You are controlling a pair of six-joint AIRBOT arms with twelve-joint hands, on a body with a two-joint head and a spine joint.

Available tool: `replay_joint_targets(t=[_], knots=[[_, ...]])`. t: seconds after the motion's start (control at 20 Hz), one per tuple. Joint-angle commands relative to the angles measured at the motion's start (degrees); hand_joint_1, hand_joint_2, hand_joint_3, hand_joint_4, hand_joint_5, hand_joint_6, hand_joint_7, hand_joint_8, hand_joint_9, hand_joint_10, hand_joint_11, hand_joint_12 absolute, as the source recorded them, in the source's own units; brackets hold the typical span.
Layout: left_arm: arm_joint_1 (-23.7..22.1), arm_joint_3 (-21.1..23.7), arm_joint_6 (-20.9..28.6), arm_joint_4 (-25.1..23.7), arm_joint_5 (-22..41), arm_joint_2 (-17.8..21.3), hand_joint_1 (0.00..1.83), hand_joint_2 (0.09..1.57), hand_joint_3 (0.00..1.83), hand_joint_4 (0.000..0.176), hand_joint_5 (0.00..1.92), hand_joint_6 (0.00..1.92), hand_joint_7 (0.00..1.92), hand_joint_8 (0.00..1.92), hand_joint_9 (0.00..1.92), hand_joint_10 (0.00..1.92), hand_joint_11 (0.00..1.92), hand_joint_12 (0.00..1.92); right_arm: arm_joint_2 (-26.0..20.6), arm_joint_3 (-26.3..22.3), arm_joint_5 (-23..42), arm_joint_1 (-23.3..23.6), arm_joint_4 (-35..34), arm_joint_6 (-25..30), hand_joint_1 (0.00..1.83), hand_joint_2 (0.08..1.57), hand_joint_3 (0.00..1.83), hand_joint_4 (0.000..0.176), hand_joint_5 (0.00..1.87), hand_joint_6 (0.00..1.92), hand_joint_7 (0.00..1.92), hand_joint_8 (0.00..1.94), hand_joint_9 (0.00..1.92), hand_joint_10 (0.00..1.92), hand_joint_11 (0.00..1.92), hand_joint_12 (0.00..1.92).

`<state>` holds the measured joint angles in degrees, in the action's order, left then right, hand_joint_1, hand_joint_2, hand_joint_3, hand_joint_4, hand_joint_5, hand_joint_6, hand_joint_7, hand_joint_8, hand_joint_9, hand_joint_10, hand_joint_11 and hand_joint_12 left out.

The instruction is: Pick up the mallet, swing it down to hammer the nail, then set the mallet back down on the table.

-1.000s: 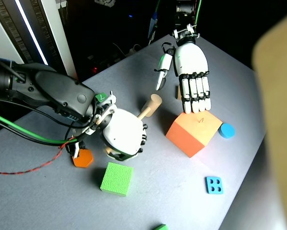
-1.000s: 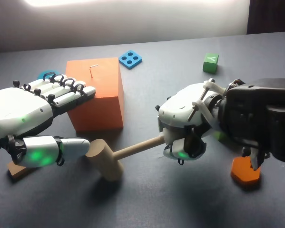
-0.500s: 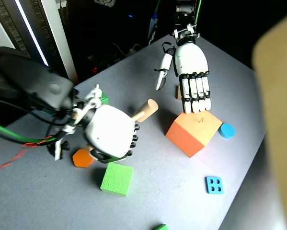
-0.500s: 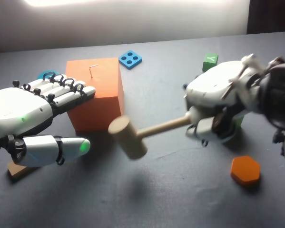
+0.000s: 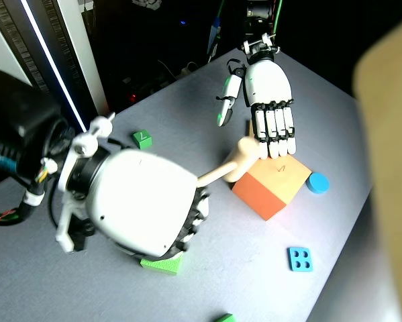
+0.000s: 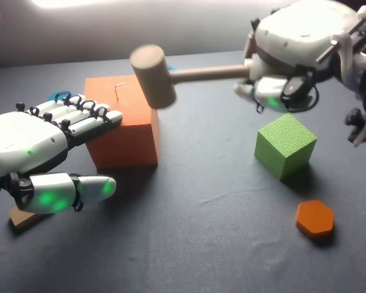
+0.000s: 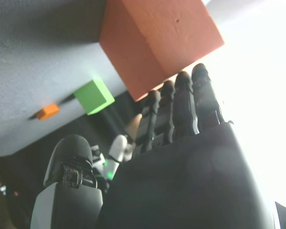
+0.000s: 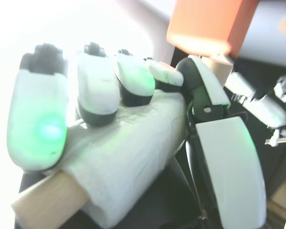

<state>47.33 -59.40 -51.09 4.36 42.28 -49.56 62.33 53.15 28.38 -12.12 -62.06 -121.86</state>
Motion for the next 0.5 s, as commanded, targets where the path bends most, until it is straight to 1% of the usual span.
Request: replay_joint_targets(t=[0.0,0.1,0.2,0.25,0.35,0.4,0.45], knots=[[-0.19,-0.43,0.15,0.59,5.08,0.0,0.0,1.29,0.0,0.0,0.08,0.0,0.03,0.0,0.0,0.0,0.0,0.0,-0.2,-0.05,6.39,0.48,3.64,1.58,0.34,1.57,0.09,0.0,1.33,1.92,1.58,1.94,1.65,1.92,1.76,1.92],[-0.18,-0.45,0.15,0.59,5.08,0.01,0.0,1.29,0.0,0.0,0.08,0.0,0.04,0.0,0.01,0.0,0.0,0.0,0.62,-0.03,8.23,0.9,7.4,4.33,0.29,1.57,0.13,0.0,1.31,1.92,1.57,1.94,1.65,1.92,1.76,1.92],[-0.13,-0.45,0.15,0.59,5.08,0.01,0.0,1.29,0.0,0.0,0.08,0.0,0.04,0.0,0.01,0.0,0.0,0.0,2.14,0.13,10.22,1.86,10.33,4.43,0.23,1.57,0.14,0.0,1.31,1.92,1.58,1.94,1.65,1.92,1.76,1.92],[-0.13,-0.45,0.15,0.59,5.08,0.01,0.0,1.29,0.0,0.0,0.08,0.0,0.04,0.0,0.01,0.0,0.0,0.0,2.84,0.56,10.43,2.39,10.75,4.65,0.22,1.57,0.14,0.0,1.31,1.92,1.57,1.94,1.64,1.92,1.76,1.92],[-0.13,-0.5,0.15,0.59,5.08,0.0,0.0,1.29,0.0,0.0,0.07,0.0,0.04,0.0,0.01,0.0,0.0,0.0,4.47,1.92,10.0,3.36,10.94,5.11,0.3,1.57,0.13,0.0,1.31,1.92,1.57,1.94,1.65,1.92,1.76,1.92],[-0.13,-0.53,0.15,0.59,5.08,0.0,0.0,1.3,0.0,0.0,0.09,0.01,0.05,0.01,0.03,0.01,0.0,0.0,5.34,2.7,9.96,3.71,11.0,5.07,0.3,1.57,0.11,0.0,1.3,1.92,1.57,1.94,1.65,1.92,1.76,1.92],[-0.13,-0.55,0.15,0.59,5.08,0.0,0.0,1.3,0.0,0.0,0.08,0.0,0.05,0.0,0.02,0.0,0.0,0.0,6.15,3.46,9.96,4.04,11.01,5.08,0.2,1.57,0.12,0.0,1.3,1.92,1.56,1.94,1.64,1.92,1.76,1.92]])
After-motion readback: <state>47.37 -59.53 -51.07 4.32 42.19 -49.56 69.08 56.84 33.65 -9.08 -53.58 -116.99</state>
